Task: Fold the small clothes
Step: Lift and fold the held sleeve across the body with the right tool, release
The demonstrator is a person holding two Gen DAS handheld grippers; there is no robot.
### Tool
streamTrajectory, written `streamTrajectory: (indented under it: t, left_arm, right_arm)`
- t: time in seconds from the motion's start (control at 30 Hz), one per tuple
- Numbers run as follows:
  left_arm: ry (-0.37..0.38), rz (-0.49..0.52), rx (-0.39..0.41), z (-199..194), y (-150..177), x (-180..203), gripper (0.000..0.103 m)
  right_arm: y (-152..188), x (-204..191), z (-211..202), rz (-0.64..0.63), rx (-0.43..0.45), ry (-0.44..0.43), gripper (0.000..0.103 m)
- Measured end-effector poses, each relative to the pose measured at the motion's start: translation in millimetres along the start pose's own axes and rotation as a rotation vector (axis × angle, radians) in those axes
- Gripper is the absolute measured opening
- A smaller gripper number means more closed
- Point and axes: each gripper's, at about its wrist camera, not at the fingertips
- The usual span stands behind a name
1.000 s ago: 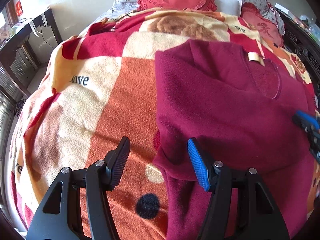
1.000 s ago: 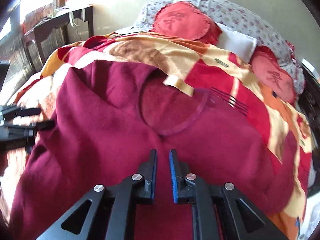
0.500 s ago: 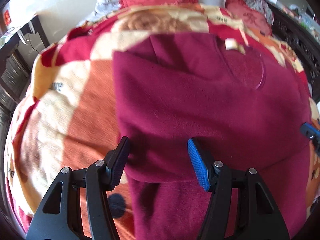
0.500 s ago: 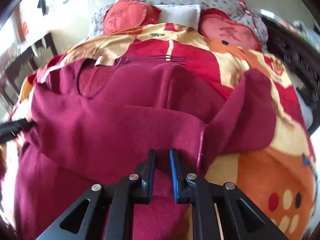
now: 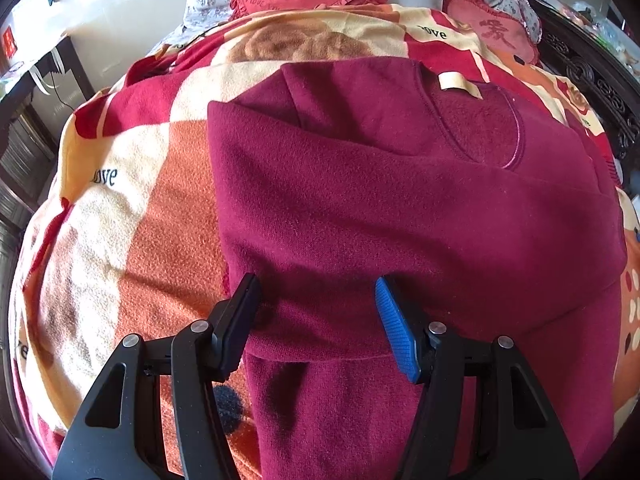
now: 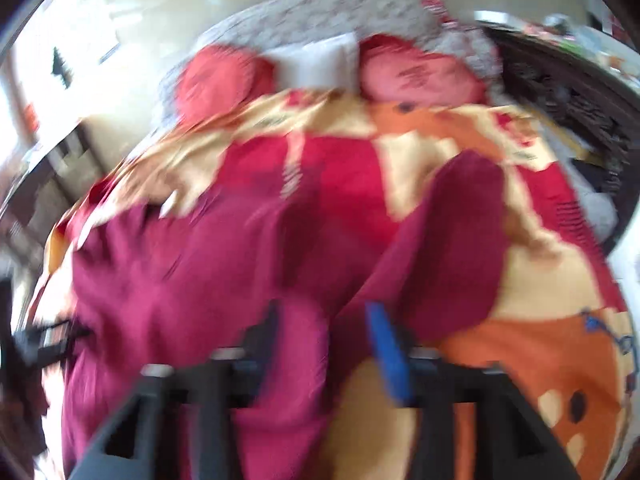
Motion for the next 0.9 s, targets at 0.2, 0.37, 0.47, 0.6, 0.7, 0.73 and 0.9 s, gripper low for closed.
streamTrajectory:
  t: [0.2, 0.37, 0.47, 0.6, 0.7, 0.73, 0.9]
  left_arm:
    - [-0.005, -0.01, -0.004, 4, 0, 2, 0.06]
    - [-0.014, -0.008, -0.01, 9, 2, 3, 0.06]
    - [-0.02, 0.001, -0.014, 12, 2, 5, 0.06]
    - [-0.023, 0.006, -0.011, 15, 1, 6, 0.062]
    - [-0.023, 0.001, -0.006, 17, 0, 6, 0.062]
    - [-0.025, 0.002, -0.005, 16, 0, 6, 0.062]
    - [-0.02, -0.003, -0.005, 10, 1, 5, 0.062]
  right_arm:
    - [-60, 61, 60, 0.108, -0.003, 0.159, 0.07]
    - [-92, 98, 125, 0.196, -0.053, 0.248, 0.07]
    - [-97, 104, 160, 0.182, -0.114, 0.279, 0.07]
    - [-86, 118, 187, 0.184, -0.172, 0.281, 0.035]
    - [-77, 131, 181, 0.209, -0.164, 0.243, 0.007]
    - [-75, 133, 173, 0.214, -0.14, 0.228, 0.006]
    - [-73, 151, 107, 0.32, 0.002, 0.111, 0.006]
Point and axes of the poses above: each gripper's, at about its wrist camera, not at the fingertips, and z roughly the way its jaws point, x to its right, y to its underside, and after that the axes turned 11 degrees about x, right-handed
